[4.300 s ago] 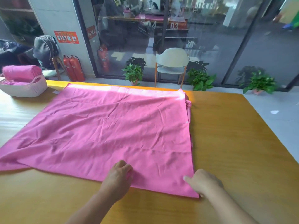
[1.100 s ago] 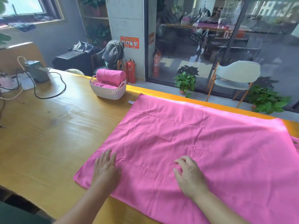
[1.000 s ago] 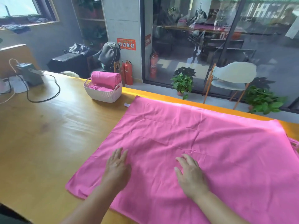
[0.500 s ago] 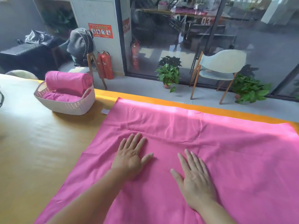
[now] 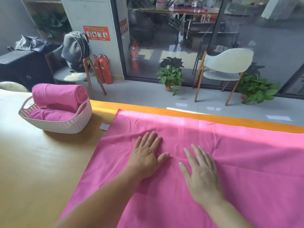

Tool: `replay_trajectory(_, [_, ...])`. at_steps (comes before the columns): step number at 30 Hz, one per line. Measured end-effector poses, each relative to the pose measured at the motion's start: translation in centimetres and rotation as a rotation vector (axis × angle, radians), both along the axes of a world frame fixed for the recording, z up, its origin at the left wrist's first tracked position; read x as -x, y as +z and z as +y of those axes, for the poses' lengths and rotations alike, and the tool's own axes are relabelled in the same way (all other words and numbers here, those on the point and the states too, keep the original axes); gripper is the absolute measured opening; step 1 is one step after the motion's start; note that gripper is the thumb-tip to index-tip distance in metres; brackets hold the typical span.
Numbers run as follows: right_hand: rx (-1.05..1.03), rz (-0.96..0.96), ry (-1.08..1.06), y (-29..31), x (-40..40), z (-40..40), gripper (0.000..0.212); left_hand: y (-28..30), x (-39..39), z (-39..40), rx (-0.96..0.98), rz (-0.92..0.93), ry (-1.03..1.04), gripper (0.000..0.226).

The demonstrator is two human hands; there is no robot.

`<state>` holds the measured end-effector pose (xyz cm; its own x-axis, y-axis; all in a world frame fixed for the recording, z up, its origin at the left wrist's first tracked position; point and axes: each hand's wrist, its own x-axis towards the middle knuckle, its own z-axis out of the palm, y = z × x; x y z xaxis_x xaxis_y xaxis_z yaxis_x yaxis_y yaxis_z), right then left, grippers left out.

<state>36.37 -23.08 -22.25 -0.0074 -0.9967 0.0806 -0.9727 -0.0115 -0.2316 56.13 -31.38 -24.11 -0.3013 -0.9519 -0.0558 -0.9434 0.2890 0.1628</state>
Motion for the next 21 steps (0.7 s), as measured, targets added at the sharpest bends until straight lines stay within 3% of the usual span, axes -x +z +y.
replay_trajectory(3, [-0.097, 0.083, 0.008, -1.8, 0.5, -1.1, 0.075, 0.0, -3.1, -3.6, 0.008, 0.0, 0.176, 0.095])
replay_trajectory(5, [-0.099, 0.093, 0.0, -2.3, 0.7, -0.9, 0.075, 0.3, -5.8, -6.7, -0.03, -0.028, 0.253, 0.082])
replay_trajectory(12, [-0.086, 0.091, 0.014, -2.3, 0.7, -1.3, 0.073, 0.6, -8.2, -12.9, -0.028, -0.008, 0.385, 0.061])
replay_trajectory(17, [-0.01, -0.034, -0.025, -1.6, 1.0, -2.4, 0.085, 0.6, -7.8, -15.3, 0.096, 0.116, 0.343, 0.046])
replay_trajectory(21, [-0.031, -0.013, -0.026, -1.8, 1.2, -2.1, 0.068, 2.5, -8.0, -17.4, 0.037, -0.067, 0.307, 0.037])
